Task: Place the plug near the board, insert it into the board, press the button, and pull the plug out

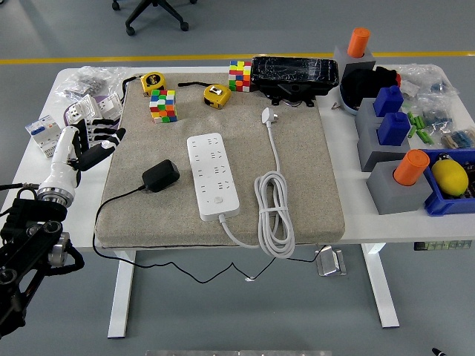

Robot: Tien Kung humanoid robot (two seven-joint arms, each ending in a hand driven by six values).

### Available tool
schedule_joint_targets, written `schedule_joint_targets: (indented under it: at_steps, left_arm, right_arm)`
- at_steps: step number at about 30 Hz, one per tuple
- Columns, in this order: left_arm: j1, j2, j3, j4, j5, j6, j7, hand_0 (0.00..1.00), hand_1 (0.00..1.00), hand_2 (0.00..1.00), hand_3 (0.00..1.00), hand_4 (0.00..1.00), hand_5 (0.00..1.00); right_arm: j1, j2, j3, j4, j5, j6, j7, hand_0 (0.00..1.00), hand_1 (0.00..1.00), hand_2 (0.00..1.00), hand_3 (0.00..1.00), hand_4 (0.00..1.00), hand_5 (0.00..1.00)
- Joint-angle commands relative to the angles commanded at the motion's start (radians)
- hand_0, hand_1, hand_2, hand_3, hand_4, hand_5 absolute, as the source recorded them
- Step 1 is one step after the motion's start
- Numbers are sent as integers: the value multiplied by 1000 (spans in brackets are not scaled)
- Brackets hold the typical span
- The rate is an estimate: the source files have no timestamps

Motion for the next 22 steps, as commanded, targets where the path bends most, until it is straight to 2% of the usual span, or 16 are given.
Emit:
schedule_joint_targets:
  at_steps: [10, 22]
  left_arm:
    - [-20, 3, 49, 10, -7, -4, 4, 417, 558, 548, 576, 821, 320]
    - [-45, -11, 93, 12, -9, -13, 10, 418, 556, 550, 577, 820, 320]
  right_arm:
    - [-9, -2, 15, -2, -3, -1, 0, 595, 632, 622, 548, 935, 476]
    - [-17, 2, 30, -10, -1, -1, 1, 595, 632, 621, 548, 935, 475]
